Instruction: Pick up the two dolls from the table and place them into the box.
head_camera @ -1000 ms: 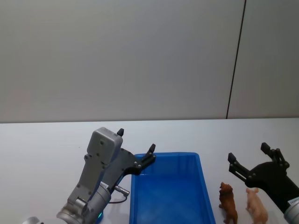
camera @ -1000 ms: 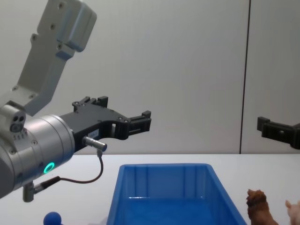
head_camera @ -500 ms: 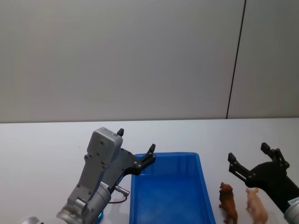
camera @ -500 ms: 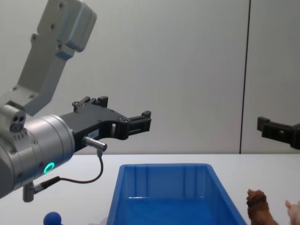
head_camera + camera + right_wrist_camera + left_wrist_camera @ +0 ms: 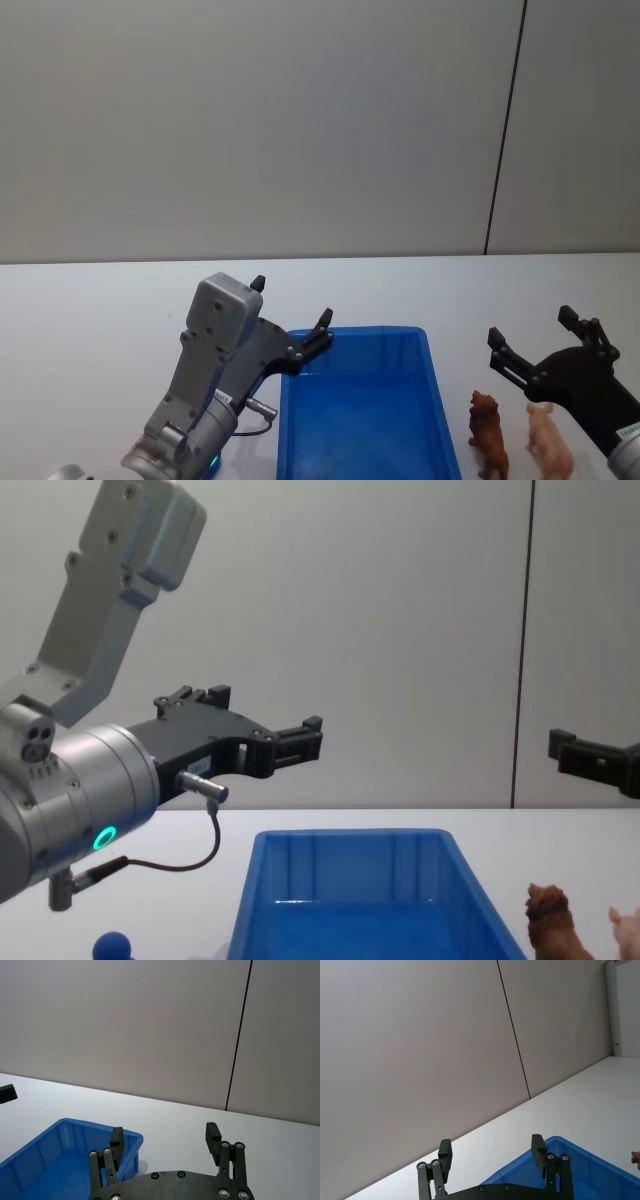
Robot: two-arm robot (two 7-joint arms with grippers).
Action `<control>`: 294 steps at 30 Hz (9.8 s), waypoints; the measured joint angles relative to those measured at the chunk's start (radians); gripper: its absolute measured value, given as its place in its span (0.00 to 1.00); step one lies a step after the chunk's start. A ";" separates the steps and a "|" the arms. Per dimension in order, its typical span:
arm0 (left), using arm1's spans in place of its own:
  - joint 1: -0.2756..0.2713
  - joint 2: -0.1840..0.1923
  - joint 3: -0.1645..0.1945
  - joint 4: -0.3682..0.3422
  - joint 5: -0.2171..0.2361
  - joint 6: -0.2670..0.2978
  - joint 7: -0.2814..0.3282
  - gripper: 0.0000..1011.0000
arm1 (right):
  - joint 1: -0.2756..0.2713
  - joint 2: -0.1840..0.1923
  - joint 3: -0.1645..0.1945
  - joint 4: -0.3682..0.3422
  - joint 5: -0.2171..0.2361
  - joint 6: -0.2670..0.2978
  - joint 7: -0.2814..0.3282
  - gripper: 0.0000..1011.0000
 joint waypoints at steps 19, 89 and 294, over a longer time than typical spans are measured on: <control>0.000 0.000 0.000 0.000 0.000 0.000 0.000 0.99 | -0.014 0.019 0.019 0.003 0.025 0.034 -0.011 0.99; 0.000 0.000 0.000 0.000 0.000 0.000 0.000 0.99 | -0.081 -0.008 0.008 0.065 -0.038 0.214 -0.092 0.37; 0.000 0.000 0.000 0.000 0.000 0.000 0.000 0.99 | 0.203 -0.196 -0.063 0.198 -0.125 0.245 0.270 0.73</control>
